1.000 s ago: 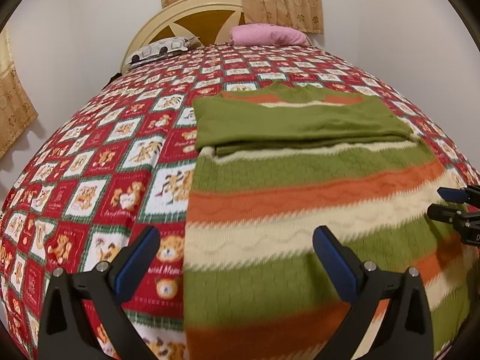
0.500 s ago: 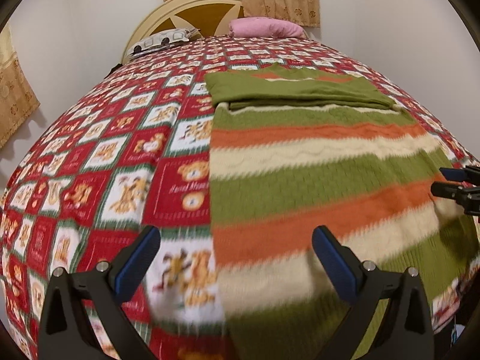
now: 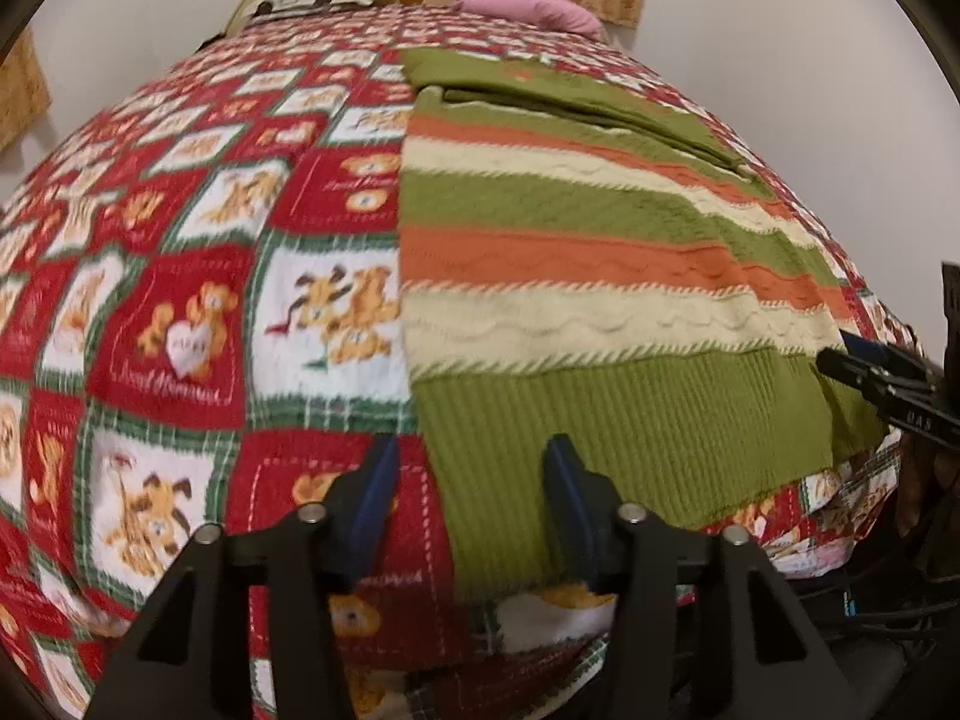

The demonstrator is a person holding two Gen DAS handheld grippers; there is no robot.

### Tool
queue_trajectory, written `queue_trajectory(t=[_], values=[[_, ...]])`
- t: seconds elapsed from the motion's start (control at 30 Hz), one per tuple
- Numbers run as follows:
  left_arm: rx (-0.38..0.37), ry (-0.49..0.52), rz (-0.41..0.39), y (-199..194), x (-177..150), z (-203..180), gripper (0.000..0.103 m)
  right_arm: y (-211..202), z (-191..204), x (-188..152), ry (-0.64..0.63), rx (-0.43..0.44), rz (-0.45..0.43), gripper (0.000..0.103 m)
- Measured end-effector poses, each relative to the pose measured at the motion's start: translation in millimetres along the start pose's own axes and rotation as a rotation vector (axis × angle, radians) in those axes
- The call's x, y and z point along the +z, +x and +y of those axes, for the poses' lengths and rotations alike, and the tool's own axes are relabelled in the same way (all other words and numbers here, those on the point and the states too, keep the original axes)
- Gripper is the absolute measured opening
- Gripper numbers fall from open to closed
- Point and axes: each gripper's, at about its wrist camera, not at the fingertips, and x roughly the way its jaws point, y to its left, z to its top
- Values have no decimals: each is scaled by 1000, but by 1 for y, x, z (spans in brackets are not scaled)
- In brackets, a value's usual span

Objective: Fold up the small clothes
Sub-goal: 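Grasp the ribbed sweater hem with the left gripper while the right gripper grasps beside it, then lift the hem with both grippers and fold it over the sleeves toward the collar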

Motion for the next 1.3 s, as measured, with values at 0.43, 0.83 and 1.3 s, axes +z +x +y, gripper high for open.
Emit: queue_trajectory(t=[0.43, 0.83, 1.3], values=[[-31, 38, -11, -6, -4, -9, 15, -36, -25, -19, 82, -58, -48, 64], [24, 48, -8, -4, -5, -8, 70, -54, -61, -50, 192, -99, 5, 64], [-68, 75, -23, -23, -2, -6, 6, -56, -57, -67, 196, 12, 38, 11]])
